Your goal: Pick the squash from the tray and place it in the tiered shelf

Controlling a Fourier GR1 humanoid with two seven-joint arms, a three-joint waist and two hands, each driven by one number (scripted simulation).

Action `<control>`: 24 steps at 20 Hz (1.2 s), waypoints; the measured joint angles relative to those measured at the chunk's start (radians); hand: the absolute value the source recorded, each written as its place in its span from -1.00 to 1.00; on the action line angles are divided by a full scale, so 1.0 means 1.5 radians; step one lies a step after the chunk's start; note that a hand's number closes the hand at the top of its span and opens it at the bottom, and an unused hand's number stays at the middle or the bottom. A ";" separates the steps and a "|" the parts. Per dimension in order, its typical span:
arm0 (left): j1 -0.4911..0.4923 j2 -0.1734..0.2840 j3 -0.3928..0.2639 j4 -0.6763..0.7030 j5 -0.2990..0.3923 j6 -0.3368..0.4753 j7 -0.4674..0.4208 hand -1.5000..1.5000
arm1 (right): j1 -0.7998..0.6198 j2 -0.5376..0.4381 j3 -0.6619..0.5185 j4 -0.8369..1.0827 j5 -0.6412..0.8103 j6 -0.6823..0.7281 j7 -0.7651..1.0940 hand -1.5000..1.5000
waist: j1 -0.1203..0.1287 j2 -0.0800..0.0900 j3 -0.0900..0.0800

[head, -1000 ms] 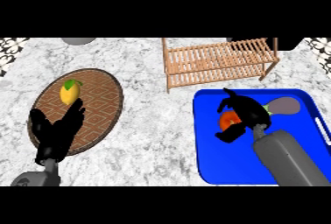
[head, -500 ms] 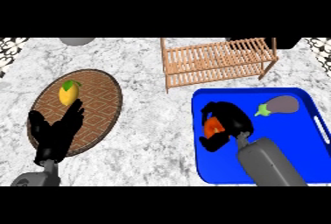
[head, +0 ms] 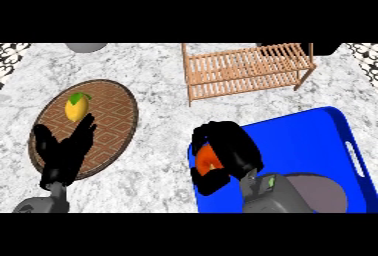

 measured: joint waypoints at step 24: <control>0.001 -0.005 0.001 -0.012 -0.013 -0.003 0.010 0.00 | -0.457 -0.042 -0.378 -0.190 -0.092 0.145 0.308 1.00 | 0.007 0.003 -0.003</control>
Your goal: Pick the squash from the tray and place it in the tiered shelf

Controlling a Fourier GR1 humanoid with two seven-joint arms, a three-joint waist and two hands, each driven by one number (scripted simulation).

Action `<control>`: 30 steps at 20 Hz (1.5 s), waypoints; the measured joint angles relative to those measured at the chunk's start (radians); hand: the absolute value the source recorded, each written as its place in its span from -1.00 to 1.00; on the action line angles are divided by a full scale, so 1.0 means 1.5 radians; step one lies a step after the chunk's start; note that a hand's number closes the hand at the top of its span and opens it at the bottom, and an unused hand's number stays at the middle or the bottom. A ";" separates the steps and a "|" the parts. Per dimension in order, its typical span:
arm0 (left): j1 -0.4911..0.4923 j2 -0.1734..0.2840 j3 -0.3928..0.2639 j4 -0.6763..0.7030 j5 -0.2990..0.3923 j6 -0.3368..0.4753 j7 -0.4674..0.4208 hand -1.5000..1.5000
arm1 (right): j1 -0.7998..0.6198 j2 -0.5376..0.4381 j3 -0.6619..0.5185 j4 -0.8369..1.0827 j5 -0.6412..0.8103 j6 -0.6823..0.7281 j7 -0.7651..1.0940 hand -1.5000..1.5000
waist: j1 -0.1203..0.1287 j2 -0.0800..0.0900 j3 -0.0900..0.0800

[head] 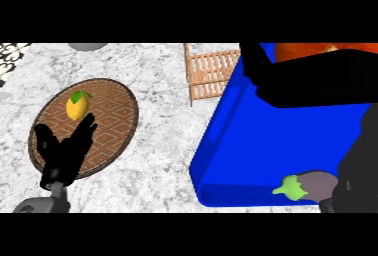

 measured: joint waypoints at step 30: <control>-0.012 -0.014 0.008 0.008 -0.011 -0.020 -0.006 0.00 | -0.196 -0.176 -0.053 0.638 0.078 -0.123 -0.370 1.00 | 0.016 0.007 0.002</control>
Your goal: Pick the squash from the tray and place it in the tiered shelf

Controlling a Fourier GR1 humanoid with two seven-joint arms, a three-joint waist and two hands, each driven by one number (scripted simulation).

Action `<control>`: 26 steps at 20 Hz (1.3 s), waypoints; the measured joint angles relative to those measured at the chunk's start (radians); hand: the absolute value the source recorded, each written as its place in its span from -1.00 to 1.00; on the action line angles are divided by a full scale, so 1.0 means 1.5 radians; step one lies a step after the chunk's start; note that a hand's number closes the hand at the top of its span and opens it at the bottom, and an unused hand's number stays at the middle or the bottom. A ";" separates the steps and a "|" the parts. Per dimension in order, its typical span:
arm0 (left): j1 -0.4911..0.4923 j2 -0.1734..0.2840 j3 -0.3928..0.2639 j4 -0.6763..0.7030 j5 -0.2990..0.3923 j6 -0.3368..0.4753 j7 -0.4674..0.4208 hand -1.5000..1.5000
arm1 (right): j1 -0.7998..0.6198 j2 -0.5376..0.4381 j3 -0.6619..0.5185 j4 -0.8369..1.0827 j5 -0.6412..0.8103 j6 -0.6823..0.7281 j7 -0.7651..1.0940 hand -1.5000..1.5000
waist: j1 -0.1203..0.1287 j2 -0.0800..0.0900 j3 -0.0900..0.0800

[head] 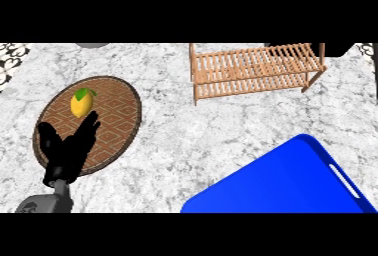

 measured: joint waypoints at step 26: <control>0.006 -0.006 0.010 -0.001 -0.012 -0.007 -0.002 0.00 | -0.076 0.005 -0.120 0.211 -0.064 -0.152 -0.099 -1.00 | -0.004 -0.002 0.002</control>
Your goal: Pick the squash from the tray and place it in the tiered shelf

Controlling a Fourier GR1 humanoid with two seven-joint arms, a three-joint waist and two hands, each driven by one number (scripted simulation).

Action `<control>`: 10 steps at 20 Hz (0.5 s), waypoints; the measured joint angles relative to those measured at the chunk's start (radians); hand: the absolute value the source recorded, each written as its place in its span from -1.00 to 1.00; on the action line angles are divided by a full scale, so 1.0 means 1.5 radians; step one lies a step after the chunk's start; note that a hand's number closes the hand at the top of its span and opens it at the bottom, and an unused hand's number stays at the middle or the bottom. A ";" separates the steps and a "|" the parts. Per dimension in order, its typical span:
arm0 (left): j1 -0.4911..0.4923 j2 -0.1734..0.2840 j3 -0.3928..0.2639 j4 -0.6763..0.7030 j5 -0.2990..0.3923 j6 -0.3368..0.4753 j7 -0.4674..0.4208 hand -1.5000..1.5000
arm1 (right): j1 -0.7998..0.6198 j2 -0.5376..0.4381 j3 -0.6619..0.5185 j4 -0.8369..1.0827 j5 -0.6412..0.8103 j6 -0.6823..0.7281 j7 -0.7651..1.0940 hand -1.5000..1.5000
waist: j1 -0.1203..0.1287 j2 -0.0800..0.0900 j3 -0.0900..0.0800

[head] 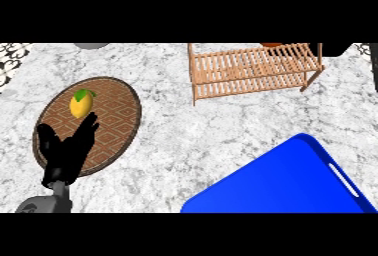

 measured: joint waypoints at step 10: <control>0.004 -0.002 0.004 -0.006 0.003 -0.005 -0.002 0.00 | -0.033 -0.028 -0.115 0.020 -0.101 -0.071 0.022 -1.00 | 0.000 0.001 -0.002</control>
